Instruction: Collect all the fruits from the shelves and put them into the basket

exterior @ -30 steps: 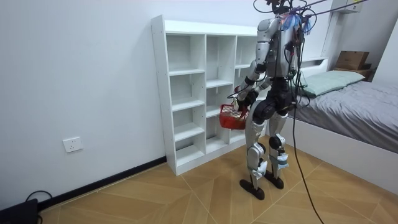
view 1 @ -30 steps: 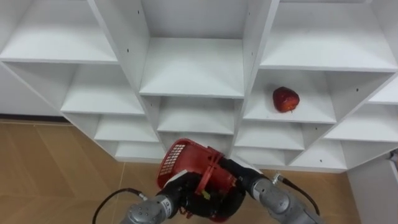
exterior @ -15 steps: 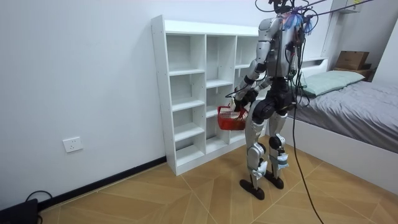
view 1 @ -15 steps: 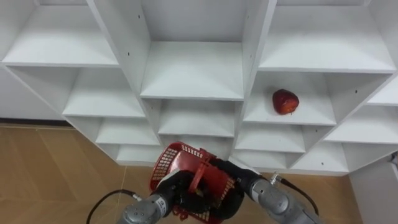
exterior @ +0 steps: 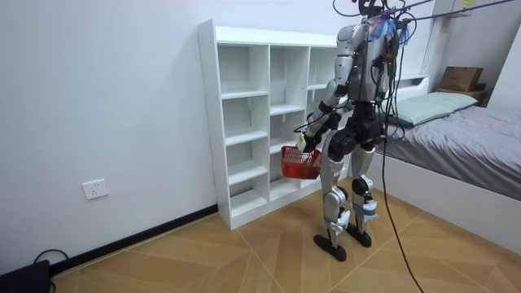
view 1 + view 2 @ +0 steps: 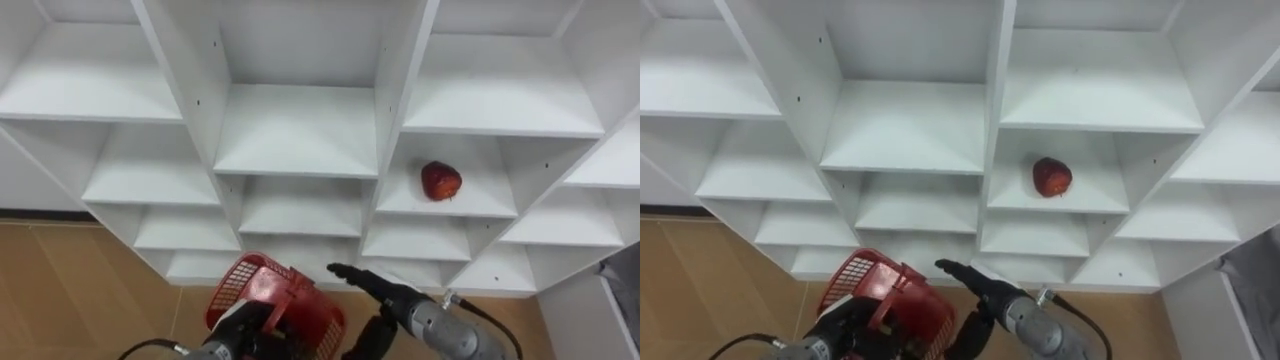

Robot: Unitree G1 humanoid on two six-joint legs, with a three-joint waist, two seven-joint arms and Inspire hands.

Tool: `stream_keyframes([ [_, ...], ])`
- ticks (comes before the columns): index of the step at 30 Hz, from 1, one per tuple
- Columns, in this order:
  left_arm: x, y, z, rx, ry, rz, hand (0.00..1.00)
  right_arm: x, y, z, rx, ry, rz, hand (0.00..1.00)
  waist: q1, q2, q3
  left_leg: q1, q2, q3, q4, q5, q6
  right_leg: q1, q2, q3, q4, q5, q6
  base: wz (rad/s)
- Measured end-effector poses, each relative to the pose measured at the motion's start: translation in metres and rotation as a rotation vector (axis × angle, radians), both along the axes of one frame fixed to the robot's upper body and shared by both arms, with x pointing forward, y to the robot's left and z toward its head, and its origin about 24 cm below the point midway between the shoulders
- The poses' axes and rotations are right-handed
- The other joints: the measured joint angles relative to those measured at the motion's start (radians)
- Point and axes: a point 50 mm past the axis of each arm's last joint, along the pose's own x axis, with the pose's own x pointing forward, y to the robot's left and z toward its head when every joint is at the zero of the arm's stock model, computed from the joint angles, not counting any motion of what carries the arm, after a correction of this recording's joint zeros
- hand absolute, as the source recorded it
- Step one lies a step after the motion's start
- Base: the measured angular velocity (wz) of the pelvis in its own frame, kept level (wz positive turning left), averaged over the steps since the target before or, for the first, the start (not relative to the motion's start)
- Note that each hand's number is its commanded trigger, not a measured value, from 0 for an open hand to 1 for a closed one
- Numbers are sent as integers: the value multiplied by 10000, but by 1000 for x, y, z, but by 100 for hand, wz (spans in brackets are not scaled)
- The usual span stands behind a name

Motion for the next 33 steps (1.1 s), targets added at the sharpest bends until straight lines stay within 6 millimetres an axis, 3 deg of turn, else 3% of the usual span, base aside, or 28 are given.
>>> stream_keyframes([
  [12,-9,16,0,-75,-163,1588,100,7,-16,36,1754,-1513,-1665,0,-101,-9,-25,799,16,104,-243,-83,-51,720,57,115,-292,11,25,-4],
  [19,-22,17,-5,-15,89,2052,100,9,-15,56,2768,-2413,-2190,0,-259,33,-46,1045,89,333,-243,-189,-84,878,148,435,-324,15,17,-10],
  [24,-25,16,-5,-39,-6,2308,100,9,-19,57,2949,-2721,-2942,0,-339,89,-37,1080,104,372,-242,-215,-88,965,158,473,-326,18,12,-4],
  [28,-25,15,-5,49,-50,2511,100,8,-24,56,2897,-3033,-3674,0,-486,197,14,1147,110,369,-243,-230,-85,1033,159,393,-328,21,8,0],
  [33,-24,13,-5,64,-131,2714,100,5,-34,53,2888,-3156,-4602,0,-575,219,-3,1208,113,410,-247,-233,-90,1024,162,401,-349,21,7,-1],
])
